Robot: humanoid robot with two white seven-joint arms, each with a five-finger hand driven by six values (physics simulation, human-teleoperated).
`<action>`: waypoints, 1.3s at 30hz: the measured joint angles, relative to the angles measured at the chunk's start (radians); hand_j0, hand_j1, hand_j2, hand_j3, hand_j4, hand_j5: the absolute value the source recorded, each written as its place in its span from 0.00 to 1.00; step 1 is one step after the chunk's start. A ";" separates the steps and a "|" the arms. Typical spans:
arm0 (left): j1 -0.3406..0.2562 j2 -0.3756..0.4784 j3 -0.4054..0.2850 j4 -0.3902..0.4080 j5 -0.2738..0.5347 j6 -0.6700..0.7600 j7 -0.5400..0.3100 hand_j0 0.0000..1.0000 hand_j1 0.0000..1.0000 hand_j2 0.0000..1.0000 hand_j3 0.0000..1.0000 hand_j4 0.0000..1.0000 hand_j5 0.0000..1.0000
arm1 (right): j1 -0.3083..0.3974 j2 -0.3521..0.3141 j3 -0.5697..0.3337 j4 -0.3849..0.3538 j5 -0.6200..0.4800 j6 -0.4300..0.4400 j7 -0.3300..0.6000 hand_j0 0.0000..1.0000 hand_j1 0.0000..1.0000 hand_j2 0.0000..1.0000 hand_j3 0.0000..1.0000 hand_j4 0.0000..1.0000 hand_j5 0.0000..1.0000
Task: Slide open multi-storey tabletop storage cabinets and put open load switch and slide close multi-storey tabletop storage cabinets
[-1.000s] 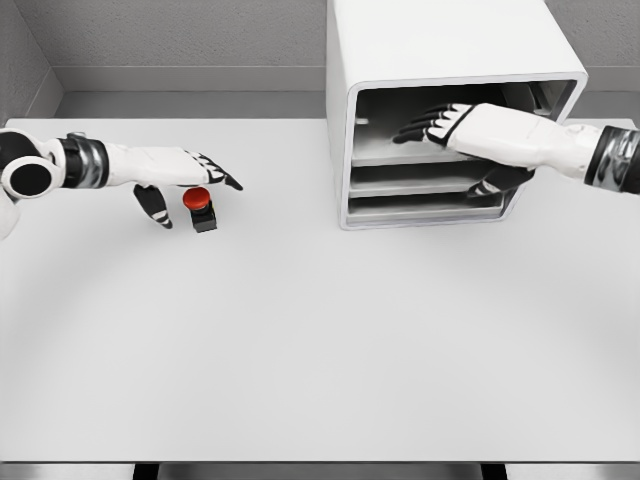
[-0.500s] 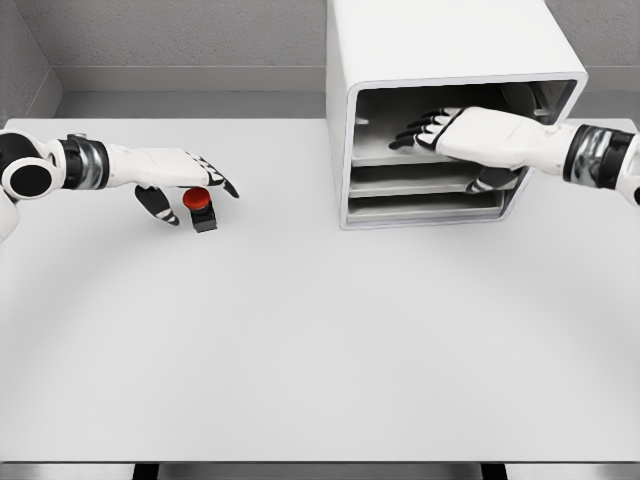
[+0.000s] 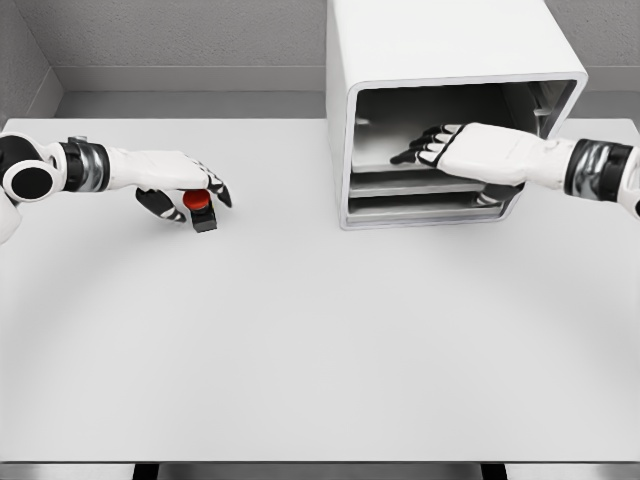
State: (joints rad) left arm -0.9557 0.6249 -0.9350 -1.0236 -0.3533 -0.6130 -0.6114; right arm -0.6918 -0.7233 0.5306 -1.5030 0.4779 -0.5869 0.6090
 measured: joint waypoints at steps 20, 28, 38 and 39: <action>0.009 0.076 -0.001 -0.212 0.065 -0.001 0.000 0.38 0.38 0.38 0.38 0.38 0.38 | 0.133 -0.116 -0.152 -0.128 -0.054 -0.026 0.002 1.00 1.00 1.00 1.00 1.00 1.00; 0.026 0.194 -0.001 -0.446 0.118 0.000 -0.001 0.38 0.38 0.38 0.38 0.38 0.38 | 0.046 -0.060 -0.057 -0.047 -0.039 0.006 0.002 1.00 1.00 1.00 1.00 1.00 1.00; 0.037 0.230 0.000 -0.518 0.128 0.000 0.000 0.38 0.38 0.38 0.38 0.38 0.38 | 0.123 -0.108 -0.050 -0.077 -0.058 0.012 -0.016 1.00 1.00 1.00 1.00 1.00 1.00; 0.037 0.231 -0.001 -0.520 0.128 0.000 0.000 0.38 0.38 0.38 0.38 0.38 0.38 | 0.129 -0.121 -0.065 -0.092 -0.047 0.002 -0.012 1.00 1.00 1.00 1.00 1.00 1.00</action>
State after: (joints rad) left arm -0.9189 0.8556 -0.9355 -1.5432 -0.2250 -0.6134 -0.6118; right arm -0.5630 -0.8441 0.4653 -1.5945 0.4306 -0.5852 0.5975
